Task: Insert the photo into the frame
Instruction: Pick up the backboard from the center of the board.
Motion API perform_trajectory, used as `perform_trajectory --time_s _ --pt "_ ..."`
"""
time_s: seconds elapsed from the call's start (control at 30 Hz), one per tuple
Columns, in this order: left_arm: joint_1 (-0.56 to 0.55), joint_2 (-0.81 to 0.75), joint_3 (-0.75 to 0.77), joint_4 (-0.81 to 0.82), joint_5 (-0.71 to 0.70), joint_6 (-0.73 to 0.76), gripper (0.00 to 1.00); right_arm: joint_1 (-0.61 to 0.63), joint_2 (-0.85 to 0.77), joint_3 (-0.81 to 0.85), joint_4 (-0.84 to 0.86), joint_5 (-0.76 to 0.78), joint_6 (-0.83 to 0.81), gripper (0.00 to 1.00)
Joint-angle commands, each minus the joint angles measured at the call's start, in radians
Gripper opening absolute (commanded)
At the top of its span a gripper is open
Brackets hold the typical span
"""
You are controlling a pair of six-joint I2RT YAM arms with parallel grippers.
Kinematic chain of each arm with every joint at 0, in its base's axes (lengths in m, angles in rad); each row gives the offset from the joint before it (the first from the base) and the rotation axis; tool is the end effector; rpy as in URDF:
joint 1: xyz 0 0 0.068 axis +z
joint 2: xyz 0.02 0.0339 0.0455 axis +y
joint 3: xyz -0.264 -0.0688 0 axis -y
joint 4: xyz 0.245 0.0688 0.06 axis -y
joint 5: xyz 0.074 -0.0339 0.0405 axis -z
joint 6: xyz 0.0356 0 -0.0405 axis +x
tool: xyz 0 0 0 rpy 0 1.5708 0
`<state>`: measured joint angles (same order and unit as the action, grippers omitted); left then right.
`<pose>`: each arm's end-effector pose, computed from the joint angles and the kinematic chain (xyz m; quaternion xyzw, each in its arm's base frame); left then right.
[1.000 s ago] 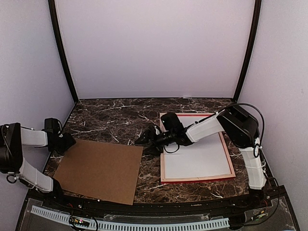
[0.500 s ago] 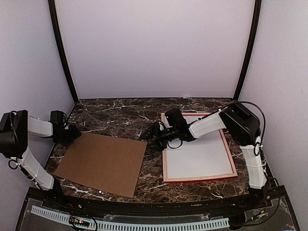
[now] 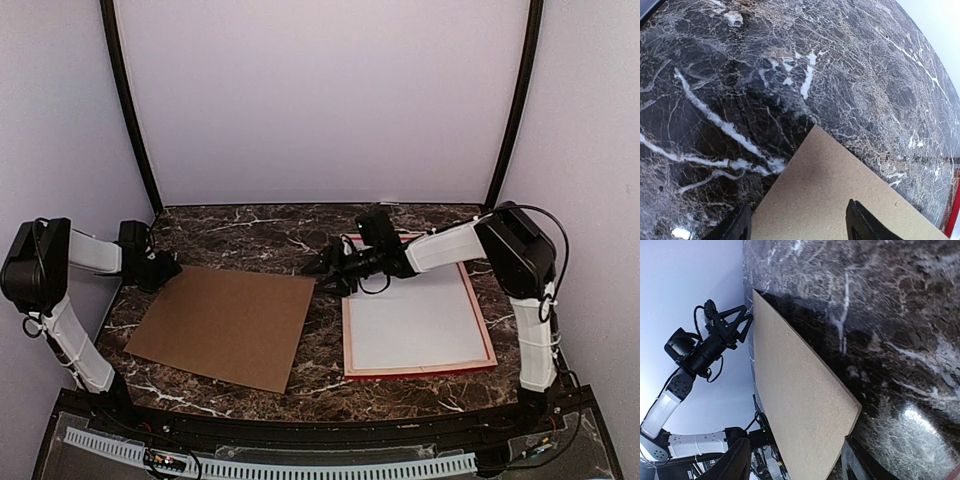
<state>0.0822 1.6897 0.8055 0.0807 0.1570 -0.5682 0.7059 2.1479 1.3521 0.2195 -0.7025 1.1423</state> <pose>0.3282 0.0215 0.1456 -0.2675 0.8854 -0.1604 0.3447 0.3376 0.3180 0.1466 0.0184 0.8412 0.5397 0.0285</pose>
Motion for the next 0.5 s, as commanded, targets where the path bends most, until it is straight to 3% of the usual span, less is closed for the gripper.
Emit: perform_trajectory --time_s 0.0,0.47 --pt "-0.074 0.028 0.014 -0.099 0.207 -0.043 0.67 0.035 -0.082 0.057 0.135 -0.053 -0.037 0.61" --pt "-0.269 0.058 0.107 -0.113 0.189 -0.095 0.67 -0.068 -0.266 -0.151 0.12 -0.002 -0.079 0.59"
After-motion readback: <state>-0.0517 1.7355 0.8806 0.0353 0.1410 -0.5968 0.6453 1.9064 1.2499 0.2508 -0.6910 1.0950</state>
